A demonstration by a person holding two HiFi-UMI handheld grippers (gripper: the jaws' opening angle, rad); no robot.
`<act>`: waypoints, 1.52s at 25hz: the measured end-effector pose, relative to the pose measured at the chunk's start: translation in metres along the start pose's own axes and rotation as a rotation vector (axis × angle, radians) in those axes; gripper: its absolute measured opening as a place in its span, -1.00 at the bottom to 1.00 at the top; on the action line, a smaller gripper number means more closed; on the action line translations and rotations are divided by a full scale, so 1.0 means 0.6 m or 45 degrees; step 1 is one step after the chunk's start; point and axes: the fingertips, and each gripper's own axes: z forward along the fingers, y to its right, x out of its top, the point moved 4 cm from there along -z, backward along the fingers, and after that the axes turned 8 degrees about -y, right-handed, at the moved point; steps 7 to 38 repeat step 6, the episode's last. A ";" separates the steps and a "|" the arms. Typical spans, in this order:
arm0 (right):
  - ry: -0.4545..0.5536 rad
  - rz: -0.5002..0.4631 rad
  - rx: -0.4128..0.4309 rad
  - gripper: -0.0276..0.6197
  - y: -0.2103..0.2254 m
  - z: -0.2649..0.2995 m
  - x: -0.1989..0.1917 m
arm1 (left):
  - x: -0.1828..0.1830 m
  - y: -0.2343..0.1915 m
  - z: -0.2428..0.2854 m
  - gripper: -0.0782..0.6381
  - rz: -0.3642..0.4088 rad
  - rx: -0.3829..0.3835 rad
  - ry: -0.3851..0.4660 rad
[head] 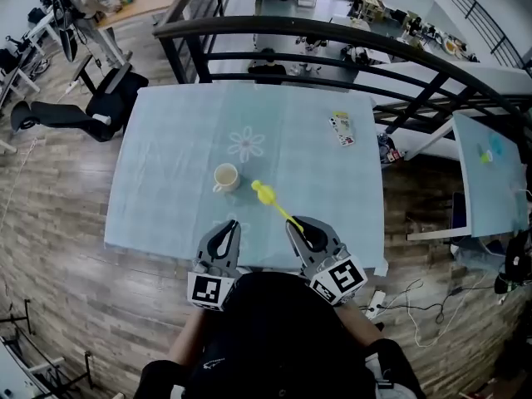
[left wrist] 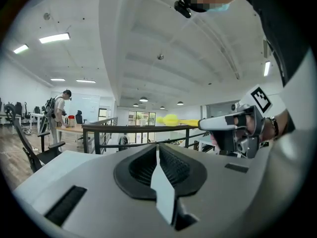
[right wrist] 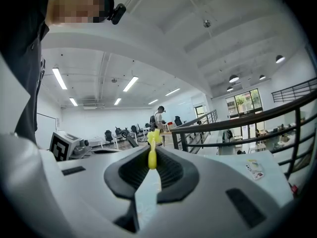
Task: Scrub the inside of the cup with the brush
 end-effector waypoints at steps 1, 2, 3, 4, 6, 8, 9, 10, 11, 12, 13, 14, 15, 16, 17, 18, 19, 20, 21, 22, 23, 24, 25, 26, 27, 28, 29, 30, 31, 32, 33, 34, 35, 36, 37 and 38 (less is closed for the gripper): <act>-0.001 -0.003 0.009 -0.80 -0.003 0.003 0.001 | -0.004 -0.003 -0.004 -0.70 -0.007 0.008 -0.004; -0.003 -0.006 0.017 -0.80 -0.006 0.005 0.002 | -0.006 -0.005 -0.008 -0.70 -0.017 0.013 -0.006; -0.005 -0.008 0.023 -0.80 -0.009 0.006 0.002 | -0.007 -0.007 -0.013 -0.70 -0.029 0.017 -0.008; -0.008 -0.008 0.027 -0.80 -0.012 0.008 0.001 | -0.009 -0.009 -0.017 -0.70 -0.037 0.021 -0.010; -0.017 -0.007 0.035 -0.80 -0.017 0.011 -0.001 | -0.012 -0.013 -0.024 -0.70 -0.044 0.028 -0.015; -0.017 -0.007 0.035 -0.80 -0.017 0.011 -0.001 | -0.012 -0.013 -0.024 -0.70 -0.044 0.028 -0.015; -0.017 -0.007 0.035 -0.80 -0.017 0.011 -0.001 | -0.012 -0.013 -0.024 -0.70 -0.044 0.028 -0.015; -0.017 -0.007 0.035 -0.80 -0.017 0.011 -0.001 | -0.012 -0.013 -0.024 -0.70 -0.044 0.028 -0.015; -0.017 -0.007 0.035 -0.80 -0.017 0.011 -0.001 | -0.012 -0.013 -0.024 -0.70 -0.044 0.028 -0.015; -0.017 -0.007 0.035 -0.80 -0.017 0.011 -0.001 | -0.012 -0.013 -0.024 -0.70 -0.044 0.028 -0.015; -0.017 -0.007 0.035 -0.80 -0.017 0.011 -0.001 | -0.012 -0.013 -0.024 -0.70 -0.044 0.028 -0.015; -0.017 -0.007 0.035 -0.80 -0.017 0.011 -0.001 | -0.012 -0.013 -0.024 -0.70 -0.044 0.028 -0.015; -0.017 -0.007 0.035 -0.80 -0.017 0.011 -0.001 | -0.012 -0.013 -0.024 -0.70 -0.044 0.028 -0.015; -0.017 -0.007 0.035 -0.80 -0.017 0.011 -0.001 | -0.012 -0.013 -0.024 -0.70 -0.044 0.028 -0.015; -0.017 -0.007 0.035 -0.80 -0.017 0.011 -0.001 | -0.012 -0.013 -0.024 -0.70 -0.044 0.028 -0.015; -0.017 -0.007 0.035 -0.80 -0.017 0.011 -0.001 | -0.012 -0.013 -0.024 -0.70 -0.044 0.028 -0.015; -0.017 -0.007 0.035 -0.80 -0.017 0.011 -0.001 | -0.012 -0.013 -0.024 -0.70 -0.044 0.028 -0.015; -0.017 -0.007 0.035 -0.80 -0.017 0.011 -0.001 | -0.012 -0.013 -0.024 -0.70 -0.044 0.028 -0.015; -0.017 -0.007 0.035 -0.80 -0.017 0.011 -0.001 | -0.012 -0.013 -0.024 -0.70 -0.044 0.028 -0.015; -0.017 -0.007 0.035 -0.80 -0.017 0.011 -0.001 | -0.012 -0.013 -0.024 -0.70 -0.044 0.028 -0.015; -0.017 -0.007 0.035 -0.80 -0.017 0.011 -0.001 | -0.012 -0.013 -0.024 -0.70 -0.044 0.028 -0.015; -0.017 -0.007 0.035 -0.80 -0.017 0.011 -0.001 | -0.012 -0.013 -0.024 -0.70 -0.044 0.028 -0.015; -0.017 -0.007 0.035 -0.80 -0.017 0.011 -0.001 | -0.012 -0.013 -0.024 -0.70 -0.044 0.028 -0.015; -0.017 -0.007 0.035 -0.80 -0.017 0.011 -0.001 | -0.012 -0.013 -0.024 -0.70 -0.044 0.028 -0.015; -0.017 -0.007 0.035 -0.80 -0.017 0.011 -0.001 | -0.012 -0.013 -0.024 -0.70 -0.044 0.028 -0.015; -0.017 -0.007 0.035 -0.80 -0.017 0.011 -0.001 | -0.012 -0.013 -0.024 -0.70 -0.044 0.028 -0.015; -0.017 -0.007 0.035 -0.80 -0.017 0.011 -0.001 | -0.012 -0.013 -0.024 -0.70 -0.044 0.028 -0.015; -0.017 -0.007 0.035 -0.80 -0.017 0.011 -0.001 | -0.012 -0.013 -0.024 -0.70 -0.044 0.028 -0.015; -0.017 -0.007 0.035 -0.80 -0.017 0.011 -0.001 | -0.012 -0.013 -0.024 -0.70 -0.044 0.028 -0.015; -0.017 -0.007 0.035 -0.80 -0.017 0.011 -0.001 | -0.012 -0.013 -0.024 -0.70 -0.044 0.028 -0.015; -0.017 -0.007 0.035 -0.80 -0.017 0.011 -0.001 | -0.012 -0.013 -0.024 -0.70 -0.044 0.028 -0.015; -0.017 -0.007 0.035 -0.80 -0.017 0.011 -0.001 | -0.012 -0.013 -0.024 -0.70 -0.044 0.028 -0.015; -0.017 -0.007 0.035 -0.80 -0.017 0.011 -0.001 | -0.012 -0.013 -0.024 -0.70 -0.044 0.028 -0.015; -0.017 -0.007 0.035 -0.80 -0.017 0.011 -0.001 | -0.012 -0.013 -0.024 -0.70 -0.044 0.028 -0.015; -0.017 -0.007 0.035 -0.80 -0.017 0.011 -0.001 | -0.012 -0.013 -0.024 -0.70 -0.044 0.028 -0.015; -0.017 -0.007 0.035 -0.80 -0.017 0.011 -0.001 | -0.012 -0.013 -0.024 -0.70 -0.044 0.028 -0.015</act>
